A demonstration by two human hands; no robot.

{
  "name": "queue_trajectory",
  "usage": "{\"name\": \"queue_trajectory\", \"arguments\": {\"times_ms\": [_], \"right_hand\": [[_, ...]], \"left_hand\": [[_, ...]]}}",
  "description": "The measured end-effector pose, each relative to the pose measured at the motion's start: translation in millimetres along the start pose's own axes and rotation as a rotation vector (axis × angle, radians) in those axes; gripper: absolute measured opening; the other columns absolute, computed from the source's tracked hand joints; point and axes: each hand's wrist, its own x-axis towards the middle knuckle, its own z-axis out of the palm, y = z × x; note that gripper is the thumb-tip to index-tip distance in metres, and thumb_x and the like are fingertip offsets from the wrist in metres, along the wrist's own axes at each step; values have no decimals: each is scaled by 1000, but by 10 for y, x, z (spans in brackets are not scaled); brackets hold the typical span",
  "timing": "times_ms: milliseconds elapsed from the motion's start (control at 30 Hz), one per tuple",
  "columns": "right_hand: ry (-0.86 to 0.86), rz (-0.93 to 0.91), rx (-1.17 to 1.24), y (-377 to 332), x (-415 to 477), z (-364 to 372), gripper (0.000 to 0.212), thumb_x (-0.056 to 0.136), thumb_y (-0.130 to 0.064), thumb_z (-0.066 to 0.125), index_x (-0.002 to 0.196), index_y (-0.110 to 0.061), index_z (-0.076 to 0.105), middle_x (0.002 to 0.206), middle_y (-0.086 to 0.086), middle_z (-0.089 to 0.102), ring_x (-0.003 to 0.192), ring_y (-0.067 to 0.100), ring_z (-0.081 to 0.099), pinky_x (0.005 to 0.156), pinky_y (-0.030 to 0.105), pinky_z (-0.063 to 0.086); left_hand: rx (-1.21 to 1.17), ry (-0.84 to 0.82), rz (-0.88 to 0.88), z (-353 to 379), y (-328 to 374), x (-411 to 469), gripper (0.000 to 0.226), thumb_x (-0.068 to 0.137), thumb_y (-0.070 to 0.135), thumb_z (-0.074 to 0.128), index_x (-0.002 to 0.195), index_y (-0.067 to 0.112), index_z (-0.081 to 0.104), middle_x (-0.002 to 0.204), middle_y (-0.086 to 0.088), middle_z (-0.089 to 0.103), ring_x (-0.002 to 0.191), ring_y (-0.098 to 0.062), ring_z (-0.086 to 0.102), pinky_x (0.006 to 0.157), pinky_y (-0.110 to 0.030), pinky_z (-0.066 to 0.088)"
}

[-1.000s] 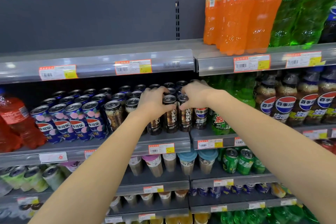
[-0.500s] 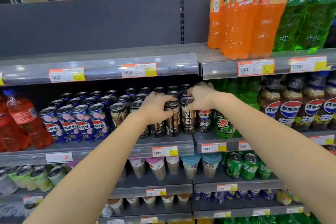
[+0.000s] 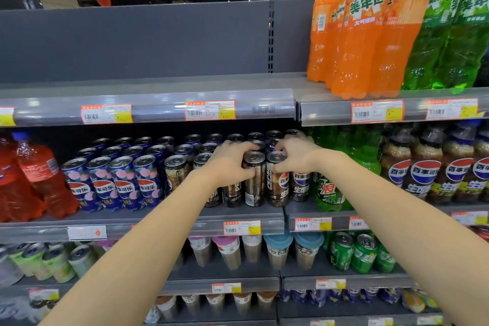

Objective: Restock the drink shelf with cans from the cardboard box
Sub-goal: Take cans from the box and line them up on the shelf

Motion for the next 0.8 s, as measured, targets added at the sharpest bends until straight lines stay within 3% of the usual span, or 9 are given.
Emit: {"name": "queue_trajectory", "arguments": {"times_ms": [133, 267, 367, 500, 800], "right_hand": [[23, 11, -9, -12, -42, -8, 64, 78, -70, 66, 116, -18, 67, 120, 8, 56, 127, 34, 37, 104, 47, 28], [14, -18, 39, -38, -61, 16, 67, 82, -59, 68, 138, -26, 55, 134, 7, 56, 135, 36, 33, 108, 48, 24], [17, -2, 21, -13, -55, 10, 59, 83, -59, 67, 133, -28, 59, 131, 7, 56, 134, 35, 32, 107, 48, 23], [50, 66, -42, -17, -60, -18, 65, 79, -69, 65, 122, -20, 60, 121, 6, 58, 122, 29, 38, 101, 46, 28], [22, 85, -47, 2, -20, -17, 64, 79, -61, 70, 131, -25, 58, 127, 5, 58, 128, 30, 36, 104, 48, 26]], "left_hand": [[145, 24, -22, 1, 35, 22, 70, 90, 61, 66, 151, 35, 45, 143, -7, 58, 134, -35, 42, 110, -46, 40], [250, 39, -42, 35, 83, 13, 73, 92, 70, 57, 151, 29, 47, 144, -13, 54, 132, -36, 41, 109, -45, 36], [148, -3, -4, -6, 39, -14, 67, 91, 58, 64, 151, 34, 47, 146, -10, 53, 132, -35, 39, 108, -43, 36], [-54, -35, 24, -59, -17, -35, 62, 91, 32, 64, 149, 44, 46, 142, -1, 61, 136, -31, 39, 111, -44, 39], [158, -16, -2, -18, 78, 58, 62, 97, 59, 57, 154, 38, 43, 146, -11, 53, 135, -37, 39, 110, -45, 36]]}}
